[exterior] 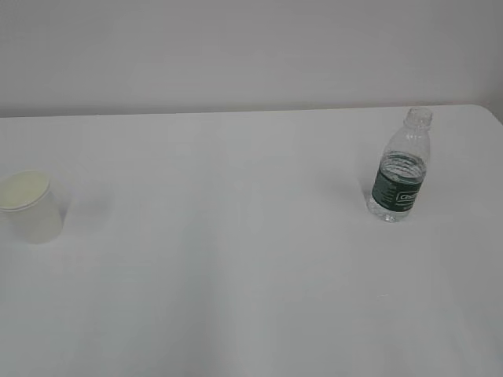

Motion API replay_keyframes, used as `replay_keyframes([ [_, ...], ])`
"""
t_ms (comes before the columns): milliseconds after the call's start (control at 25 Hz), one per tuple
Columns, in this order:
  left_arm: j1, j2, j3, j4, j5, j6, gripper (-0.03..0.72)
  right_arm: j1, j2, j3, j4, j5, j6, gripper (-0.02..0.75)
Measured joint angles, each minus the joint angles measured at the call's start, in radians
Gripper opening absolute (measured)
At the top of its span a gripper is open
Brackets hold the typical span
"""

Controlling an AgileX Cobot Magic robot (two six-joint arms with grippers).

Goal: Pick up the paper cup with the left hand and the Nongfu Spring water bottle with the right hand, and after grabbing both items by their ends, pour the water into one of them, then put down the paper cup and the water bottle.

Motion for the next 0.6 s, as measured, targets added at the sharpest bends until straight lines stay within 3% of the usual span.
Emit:
replay_keyframes([
  [240,0.0,0.175,0.0,0.0,-0.167,0.0,0.529,0.0,0.045,0.0,0.005,-0.073,0.0,0.48],
  [600,0.0,0.333,-0.005,0.0,-0.407,0.0,0.524,0.0,0.228,0.0,0.085,-0.301,0.0,0.479],
])
